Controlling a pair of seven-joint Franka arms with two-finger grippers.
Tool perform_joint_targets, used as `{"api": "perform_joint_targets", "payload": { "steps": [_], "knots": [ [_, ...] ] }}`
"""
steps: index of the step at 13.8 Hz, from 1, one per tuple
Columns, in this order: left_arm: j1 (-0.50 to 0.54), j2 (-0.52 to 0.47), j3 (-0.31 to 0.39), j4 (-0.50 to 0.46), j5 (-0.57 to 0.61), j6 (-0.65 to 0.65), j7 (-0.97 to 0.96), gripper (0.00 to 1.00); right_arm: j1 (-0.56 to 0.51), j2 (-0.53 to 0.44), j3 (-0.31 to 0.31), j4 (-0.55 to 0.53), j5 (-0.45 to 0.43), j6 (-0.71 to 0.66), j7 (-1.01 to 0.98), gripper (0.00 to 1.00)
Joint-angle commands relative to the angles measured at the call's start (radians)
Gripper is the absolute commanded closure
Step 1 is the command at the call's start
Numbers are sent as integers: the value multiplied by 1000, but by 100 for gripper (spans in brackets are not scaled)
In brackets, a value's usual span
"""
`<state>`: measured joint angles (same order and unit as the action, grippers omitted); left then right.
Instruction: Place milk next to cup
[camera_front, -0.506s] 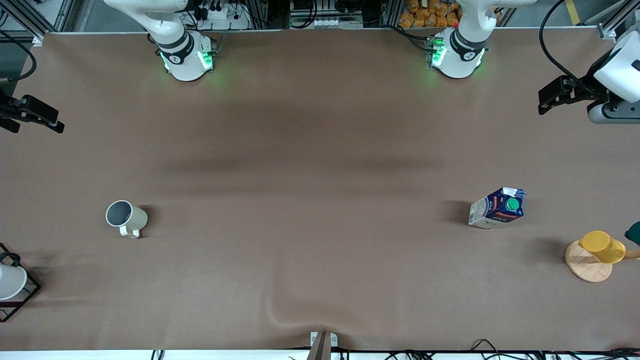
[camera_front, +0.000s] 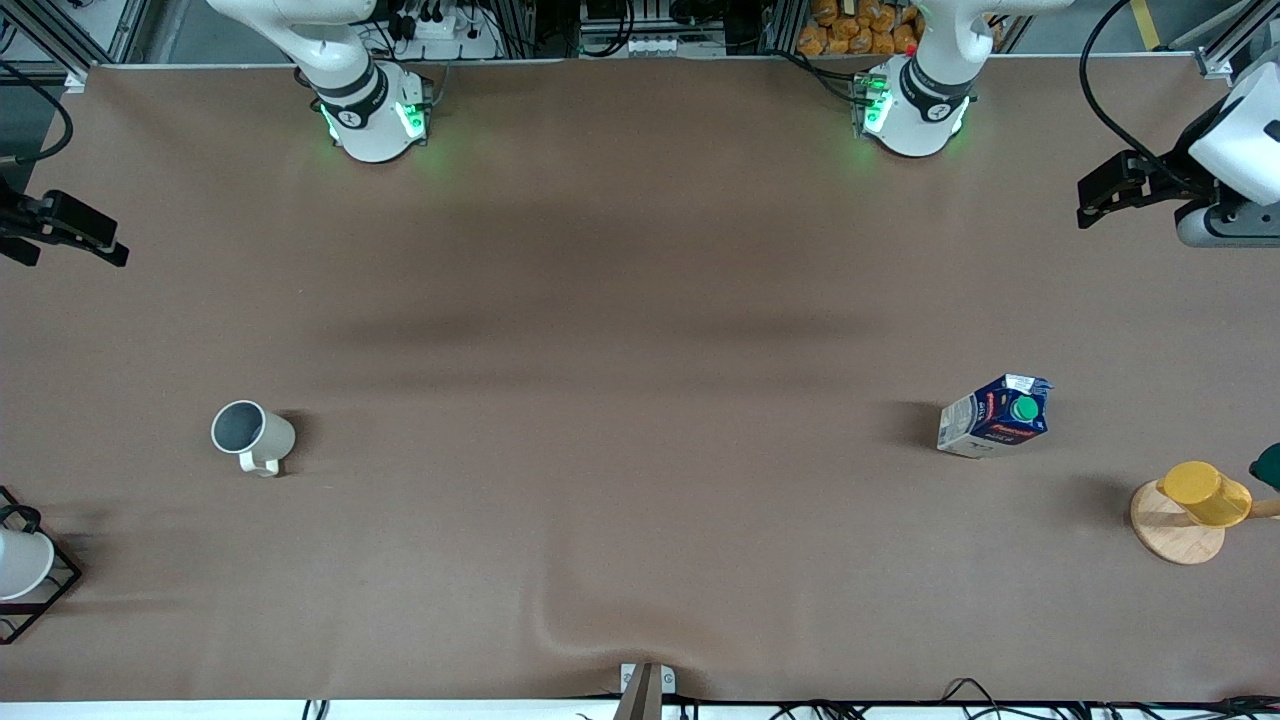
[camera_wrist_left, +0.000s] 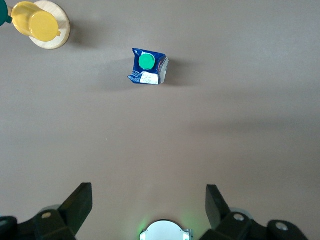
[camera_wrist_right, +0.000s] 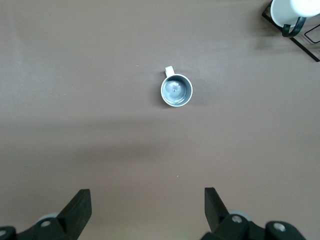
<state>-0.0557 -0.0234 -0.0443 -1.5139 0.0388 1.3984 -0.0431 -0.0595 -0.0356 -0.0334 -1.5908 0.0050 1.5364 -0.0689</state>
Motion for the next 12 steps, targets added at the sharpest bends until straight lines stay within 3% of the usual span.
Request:
{"api": "perform_joint_targets", "payload": {
  "steps": [1, 6, 12],
  "knots": [
    [0, -4, 4, 8, -17, -29, 6, 0, -8, -7, 7, -11, -7, 10, 15, 0],
    [2, 11, 1, 6, -19, -27, 14, 0, -8, -3, 7, -11, -7, 11, 15, 0],
    [60, 126, 7, -6, -17, 59, 20, 0, -16, 78, 7, -12, -5, 57, 15, 0]
  ]
}}
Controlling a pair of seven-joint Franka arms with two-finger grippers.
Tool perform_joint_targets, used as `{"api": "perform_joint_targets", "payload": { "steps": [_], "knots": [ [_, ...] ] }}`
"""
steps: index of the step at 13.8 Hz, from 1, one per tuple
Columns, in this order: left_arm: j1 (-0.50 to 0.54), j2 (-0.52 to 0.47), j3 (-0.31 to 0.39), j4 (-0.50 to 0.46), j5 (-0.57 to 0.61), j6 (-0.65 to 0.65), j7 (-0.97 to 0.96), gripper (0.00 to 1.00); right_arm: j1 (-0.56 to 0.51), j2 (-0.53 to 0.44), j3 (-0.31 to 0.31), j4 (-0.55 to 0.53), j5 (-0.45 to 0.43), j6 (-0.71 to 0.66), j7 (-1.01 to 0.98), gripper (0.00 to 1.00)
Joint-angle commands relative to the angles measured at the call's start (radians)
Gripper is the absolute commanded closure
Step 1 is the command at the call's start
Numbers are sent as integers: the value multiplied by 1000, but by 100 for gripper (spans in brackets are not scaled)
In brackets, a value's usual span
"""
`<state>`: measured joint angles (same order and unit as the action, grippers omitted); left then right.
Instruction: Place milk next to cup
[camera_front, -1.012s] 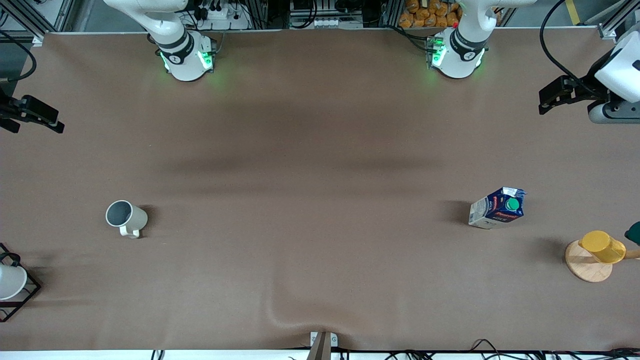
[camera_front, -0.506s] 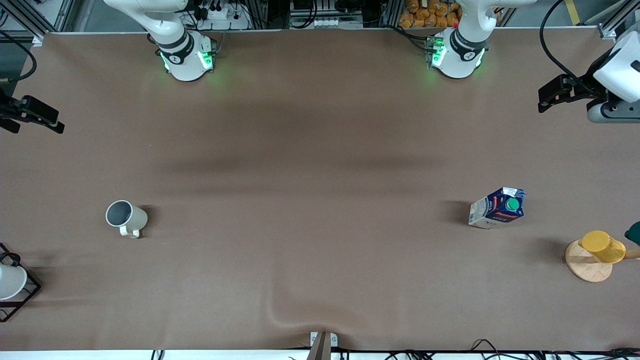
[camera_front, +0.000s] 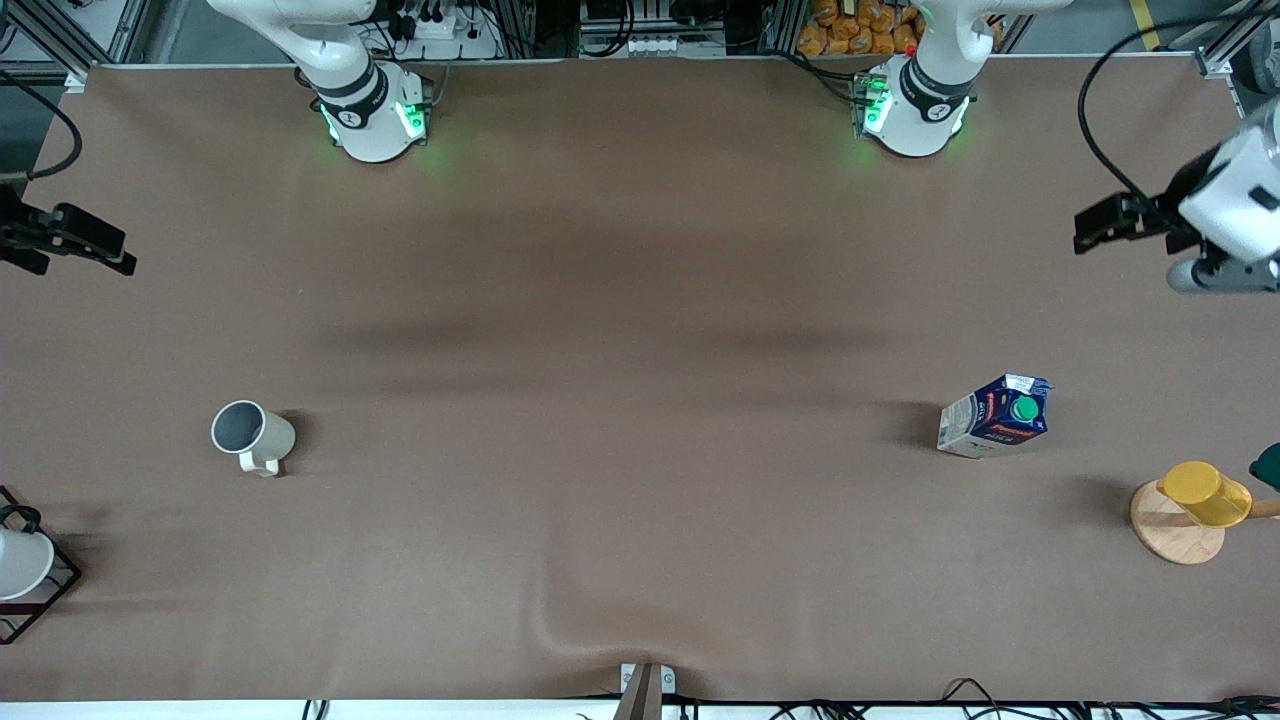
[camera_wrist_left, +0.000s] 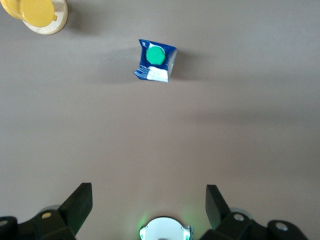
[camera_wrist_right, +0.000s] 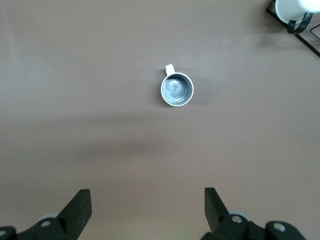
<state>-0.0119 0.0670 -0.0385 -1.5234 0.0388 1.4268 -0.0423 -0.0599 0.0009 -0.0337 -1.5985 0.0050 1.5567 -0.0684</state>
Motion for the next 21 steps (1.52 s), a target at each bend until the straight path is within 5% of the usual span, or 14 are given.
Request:
{"api": "perform_joint_targets", "payload": {
  "steps": [1, 5, 12, 18, 19, 20, 21],
  "knots": [
    [29, 51, 2, -15, -17, 72, 19, 0, -17, 83, 6, -3, -5, 75, 15, 0],
    [73, 117, 0, -127, -8, 282, 21, 0, -38, 246, 5, -3, 4, 177, 13, 0],
    [66, 292, -4, -115, -17, 409, 133, 0, -26, 520, 5, -5, 3, 364, 12, 0],
    [61, 356, -8, -83, -30, 428, 113, 0, -5, 568, 5, -142, -5, 601, 13, 0],
    [61, 362, -8, -86, -30, 431, 113, 0, -5, 571, 5, -143, -6, 603, 13, 27],
    [61, 376, -8, -86, -30, 431, 114, 0, -5, 570, 5, -143, -5, 597, 13, 73],
    [61, 396, -8, -86, -24, 431, 114, 0, -6, 565, 6, -143, -5, 591, 15, 97]
  ]
}}
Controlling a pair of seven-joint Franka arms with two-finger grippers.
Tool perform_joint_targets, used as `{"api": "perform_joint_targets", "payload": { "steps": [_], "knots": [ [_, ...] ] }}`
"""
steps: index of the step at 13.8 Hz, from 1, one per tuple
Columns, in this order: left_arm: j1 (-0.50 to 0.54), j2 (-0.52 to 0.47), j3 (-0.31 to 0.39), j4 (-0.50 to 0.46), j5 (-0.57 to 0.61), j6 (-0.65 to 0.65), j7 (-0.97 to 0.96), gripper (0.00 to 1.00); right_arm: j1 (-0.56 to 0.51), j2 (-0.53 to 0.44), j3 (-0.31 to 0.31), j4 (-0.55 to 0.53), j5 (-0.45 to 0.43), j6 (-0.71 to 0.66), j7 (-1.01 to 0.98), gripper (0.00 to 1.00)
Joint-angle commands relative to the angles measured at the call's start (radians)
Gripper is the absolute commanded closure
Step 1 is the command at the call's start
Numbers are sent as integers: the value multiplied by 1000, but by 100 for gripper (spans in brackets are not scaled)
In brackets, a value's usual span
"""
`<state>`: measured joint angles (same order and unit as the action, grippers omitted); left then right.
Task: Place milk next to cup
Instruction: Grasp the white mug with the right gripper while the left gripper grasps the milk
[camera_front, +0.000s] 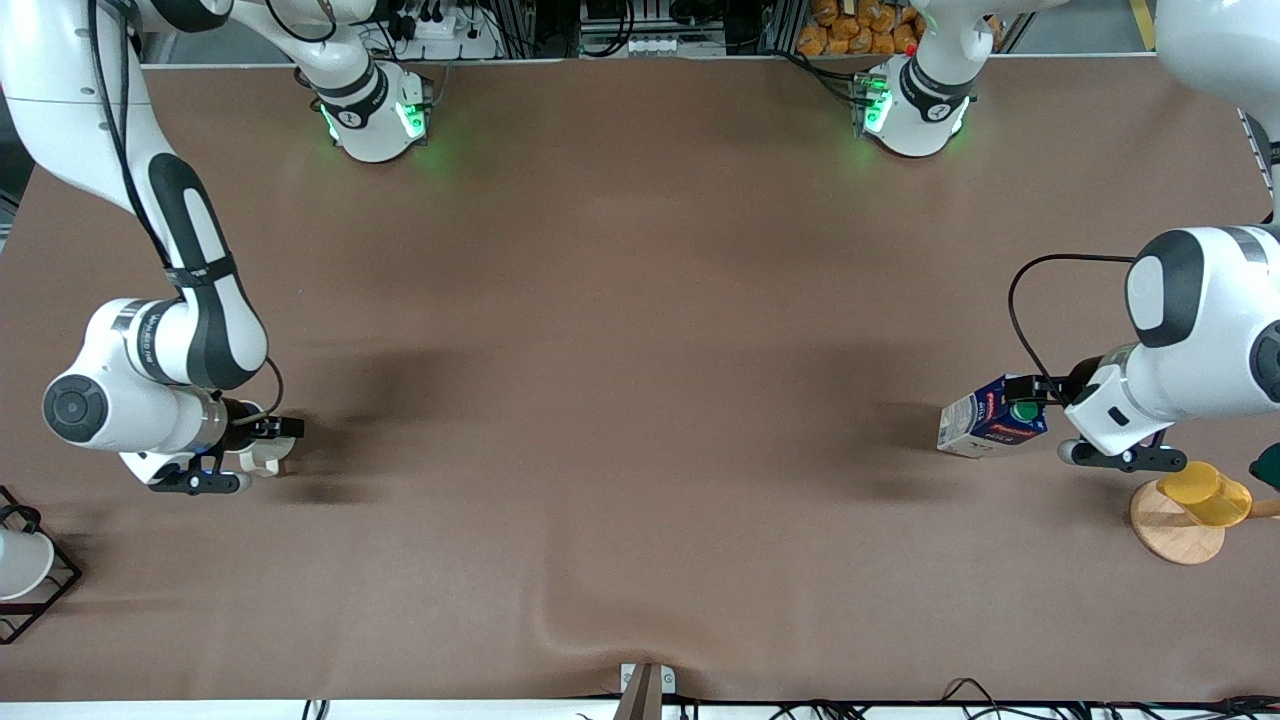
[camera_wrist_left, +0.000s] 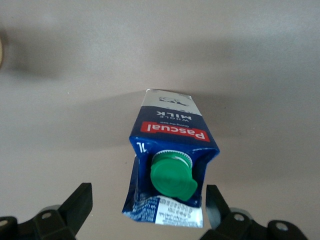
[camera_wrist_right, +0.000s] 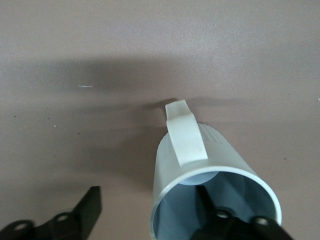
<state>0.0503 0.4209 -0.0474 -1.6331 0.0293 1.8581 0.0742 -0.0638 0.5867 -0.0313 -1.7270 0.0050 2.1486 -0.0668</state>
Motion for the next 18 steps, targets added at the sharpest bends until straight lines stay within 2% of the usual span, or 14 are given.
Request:
{"api": "perform_joint_targets", "payload": {
  "steps": [1, 6, 9, 10, 11, 13, 15, 18],
  "knots": [
    [-1, 55, 1, 25, -12, 1, -1, 0, -2, -25, 4, -14, -5, -4, 13, 100],
    [-27, 75, 3, 21, -8, 24, -5, 0, 1, -47, 5, 1, -3, -39, 27, 100],
    [-30, 75, 3, 25, -6, 23, 6, 33, 21, -48, 8, 64, 7, -41, 56, 100],
    [-32, 75, 3, 27, 3, 21, 7, 46, 50, -45, 8, 87, 7, -42, 102, 100],
    [-33, 70, 3, 30, 24, 20, 7, 55, 88, -39, 8, 104, 9, -41, 161, 100],
    [-30, 59, 1, 51, 23, -3, 4, 57, 168, -9, 8, 141, 51, -39, 322, 100],
    [-29, 49, 1, 88, 20, -57, 1, 62, 269, 48, 8, 222, 105, -39, 486, 100],
    [-20, 21, 1, 140, 9, -140, -5, 59, 410, 122, 8, 334, 162, -36, 709, 100]
  ]
}}
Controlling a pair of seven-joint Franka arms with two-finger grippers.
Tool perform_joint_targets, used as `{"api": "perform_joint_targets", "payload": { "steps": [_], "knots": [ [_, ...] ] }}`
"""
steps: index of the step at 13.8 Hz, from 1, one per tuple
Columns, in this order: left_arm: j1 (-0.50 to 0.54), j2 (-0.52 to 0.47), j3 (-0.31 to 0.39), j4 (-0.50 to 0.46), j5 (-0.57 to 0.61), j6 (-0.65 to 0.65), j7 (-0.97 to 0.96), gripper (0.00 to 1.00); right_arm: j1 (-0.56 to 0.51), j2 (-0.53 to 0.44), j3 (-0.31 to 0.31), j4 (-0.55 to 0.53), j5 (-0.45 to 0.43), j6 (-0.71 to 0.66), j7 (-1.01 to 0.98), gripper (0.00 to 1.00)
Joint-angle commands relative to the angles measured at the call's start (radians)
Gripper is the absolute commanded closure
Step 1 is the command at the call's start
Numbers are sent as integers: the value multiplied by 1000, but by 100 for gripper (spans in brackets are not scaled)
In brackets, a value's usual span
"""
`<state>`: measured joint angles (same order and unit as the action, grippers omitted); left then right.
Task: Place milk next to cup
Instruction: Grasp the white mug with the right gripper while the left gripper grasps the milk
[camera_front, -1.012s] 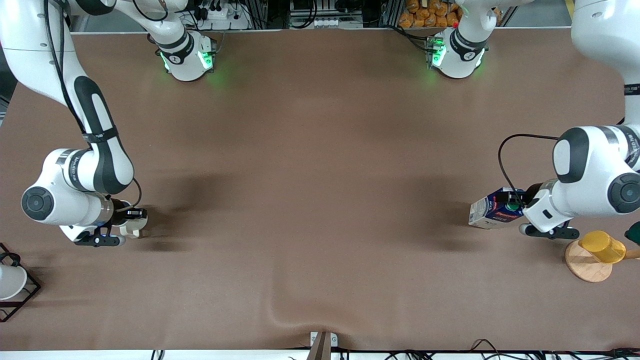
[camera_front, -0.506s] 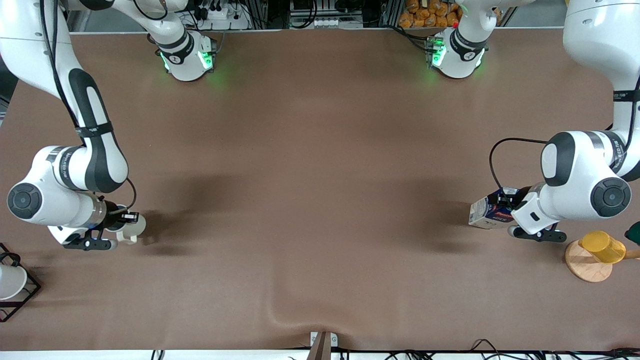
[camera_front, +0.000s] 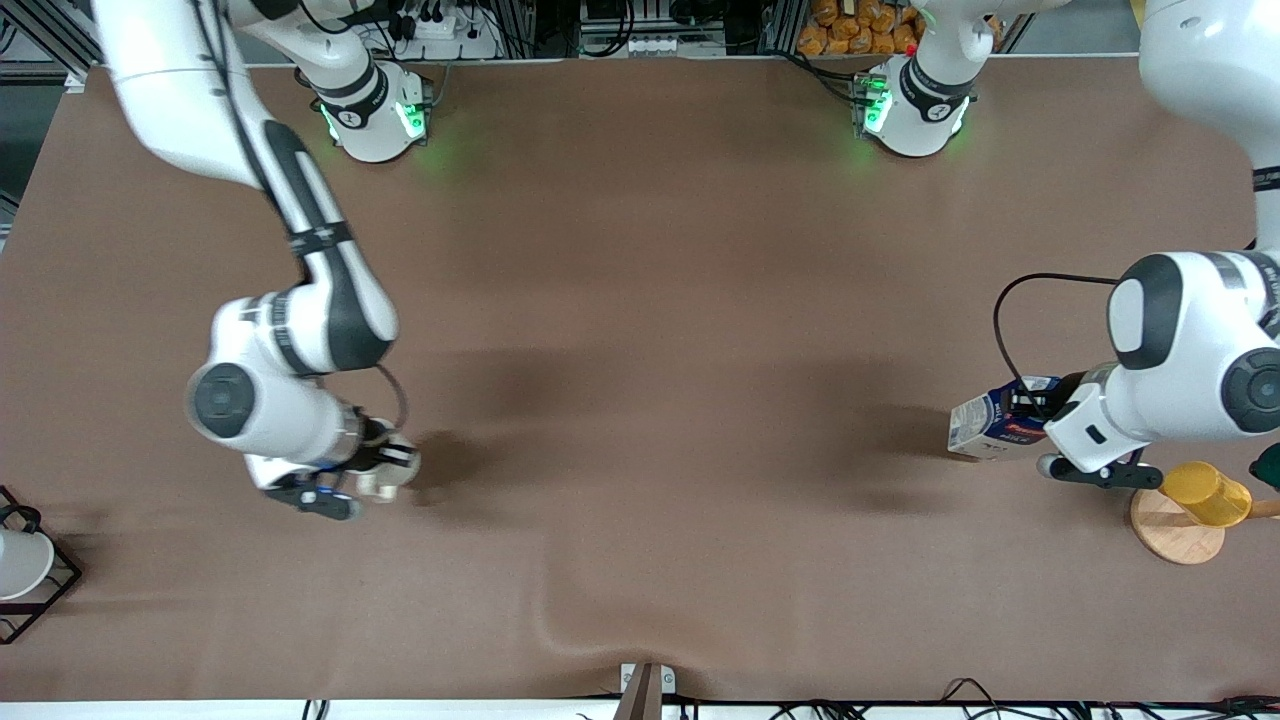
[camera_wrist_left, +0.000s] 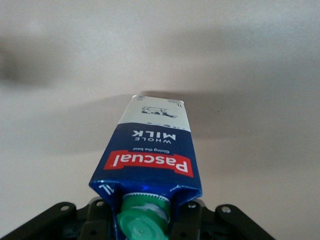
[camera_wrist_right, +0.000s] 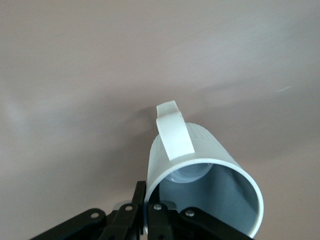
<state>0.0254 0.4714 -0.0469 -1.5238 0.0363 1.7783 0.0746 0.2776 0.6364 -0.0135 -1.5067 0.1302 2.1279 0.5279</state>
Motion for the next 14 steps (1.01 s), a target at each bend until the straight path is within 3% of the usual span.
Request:
{"api": "perform_joint_targets", "payload": {
  "steps": [1, 5, 9, 14],
  "knots": [
    [5, -43, 1, 36, 1, -82, -6, 58, 104, 86, -10, 149, 48, -16, 163, 100],
    [1, -66, 1, 68, 2, -167, -7, 57, 234, 109, -10, 206, 182, -6, 216, 100],
    [1, -71, -1, 70, -3, -183, -35, 53, 345, 118, -13, 210, 175, -6, 358, 100],
    [-2, -71, -1, 70, -25, -183, -39, 53, 402, 137, -14, 210, 170, 9, 477, 100]
  ]
}}
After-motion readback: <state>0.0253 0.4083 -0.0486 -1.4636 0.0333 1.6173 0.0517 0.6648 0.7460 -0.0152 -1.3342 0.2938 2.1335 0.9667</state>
